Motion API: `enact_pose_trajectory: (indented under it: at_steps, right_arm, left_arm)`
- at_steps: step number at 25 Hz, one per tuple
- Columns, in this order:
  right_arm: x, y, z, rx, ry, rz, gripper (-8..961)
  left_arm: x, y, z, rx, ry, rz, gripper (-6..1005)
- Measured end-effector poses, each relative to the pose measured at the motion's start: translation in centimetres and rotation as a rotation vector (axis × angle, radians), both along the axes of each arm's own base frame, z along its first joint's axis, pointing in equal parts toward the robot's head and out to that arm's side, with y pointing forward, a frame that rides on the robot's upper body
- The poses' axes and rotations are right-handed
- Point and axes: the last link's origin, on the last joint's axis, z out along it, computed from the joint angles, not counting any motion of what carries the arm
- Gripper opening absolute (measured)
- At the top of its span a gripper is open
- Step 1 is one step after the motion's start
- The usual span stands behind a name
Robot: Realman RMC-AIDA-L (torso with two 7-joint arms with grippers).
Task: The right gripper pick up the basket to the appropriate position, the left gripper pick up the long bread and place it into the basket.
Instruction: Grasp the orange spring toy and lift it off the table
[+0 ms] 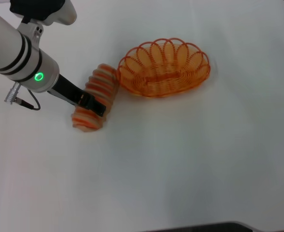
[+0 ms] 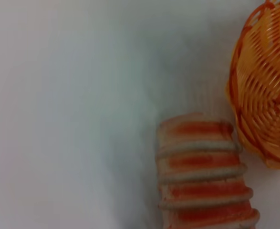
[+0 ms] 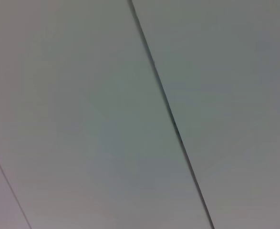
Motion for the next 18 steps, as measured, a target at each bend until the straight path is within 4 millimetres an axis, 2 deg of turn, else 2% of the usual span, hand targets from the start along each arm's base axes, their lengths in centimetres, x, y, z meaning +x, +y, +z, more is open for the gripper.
enact_pose_trajectory:
  at_steps: [9,14,18]
  right_arm:
    - [0.02,0.06,0.05,0.003,-0.002,-0.003,936]
    - [0.02,0.09,0.10,0.006,-0.002,-0.003,936]
    - [0.04,0.11,0.14,0.008,-0.001,-0.005,936]
  left_arm:
    - [0.31,-0.19,-0.45,-0.030,0.043,-0.042,740]
    - [0.38,0.18,-0.08,-0.010,0.058,-0.056,619]
    - [0.64,0.54,0.37,0.014,0.048,-0.066,585]
